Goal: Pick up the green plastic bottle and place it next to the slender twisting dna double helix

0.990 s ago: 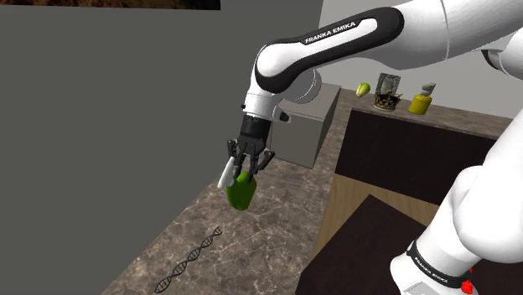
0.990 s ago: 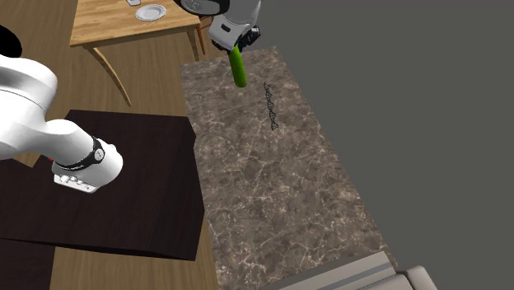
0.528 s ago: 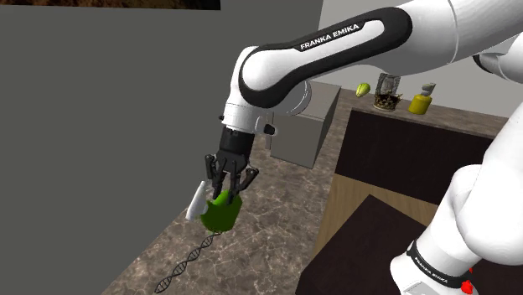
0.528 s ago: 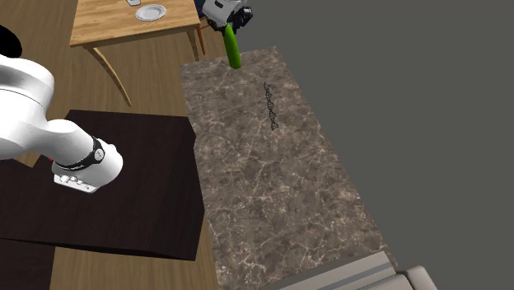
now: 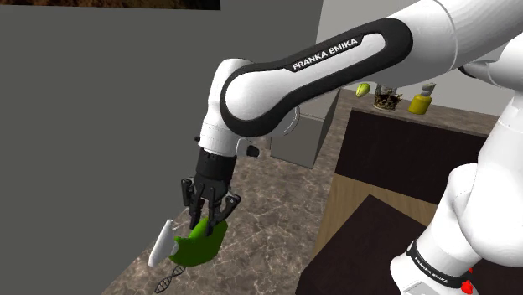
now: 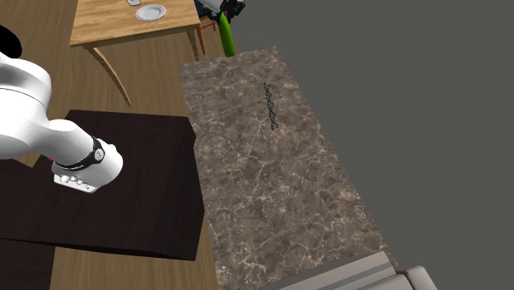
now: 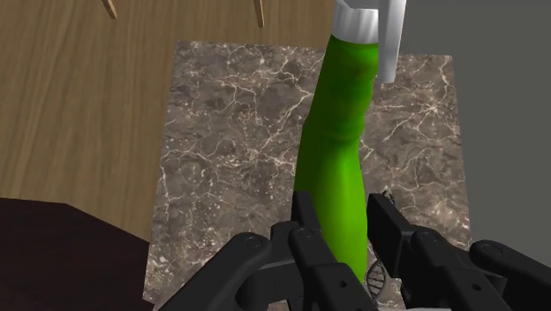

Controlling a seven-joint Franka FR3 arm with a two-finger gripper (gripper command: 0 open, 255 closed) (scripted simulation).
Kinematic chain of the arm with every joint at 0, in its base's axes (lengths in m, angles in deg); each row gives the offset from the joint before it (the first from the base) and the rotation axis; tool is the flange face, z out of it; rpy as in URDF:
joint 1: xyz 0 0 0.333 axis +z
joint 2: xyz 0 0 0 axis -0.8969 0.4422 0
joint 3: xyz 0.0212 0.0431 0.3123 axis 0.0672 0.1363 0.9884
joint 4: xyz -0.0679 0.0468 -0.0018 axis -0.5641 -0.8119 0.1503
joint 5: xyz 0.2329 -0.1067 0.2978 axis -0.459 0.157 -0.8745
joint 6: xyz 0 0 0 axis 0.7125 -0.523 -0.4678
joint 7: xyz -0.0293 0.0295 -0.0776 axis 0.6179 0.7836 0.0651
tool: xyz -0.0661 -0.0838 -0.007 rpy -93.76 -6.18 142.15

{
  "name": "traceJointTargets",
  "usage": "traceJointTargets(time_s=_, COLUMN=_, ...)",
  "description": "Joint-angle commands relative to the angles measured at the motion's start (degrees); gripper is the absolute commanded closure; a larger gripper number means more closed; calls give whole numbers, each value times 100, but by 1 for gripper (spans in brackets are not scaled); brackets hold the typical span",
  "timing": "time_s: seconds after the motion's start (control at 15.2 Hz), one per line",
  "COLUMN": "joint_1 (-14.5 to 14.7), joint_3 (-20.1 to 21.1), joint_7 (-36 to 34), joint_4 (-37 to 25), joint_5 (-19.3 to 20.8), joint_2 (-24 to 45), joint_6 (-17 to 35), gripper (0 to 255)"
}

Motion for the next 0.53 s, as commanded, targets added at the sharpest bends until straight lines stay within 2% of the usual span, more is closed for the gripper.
traceJointTargets(time_s=0.0, joint_1=17, joint_3=9, joint_7=45, joint_4=41, joint_5=-9, joint_2=98, joint_6=137, gripper=255)
traceJointTargets(time_s=0.46, joint_1=52, joint_3=31, joint_7=274, joint_4=254, joint_5=-91, joint_2=373, joint_6=582, gripper=255)
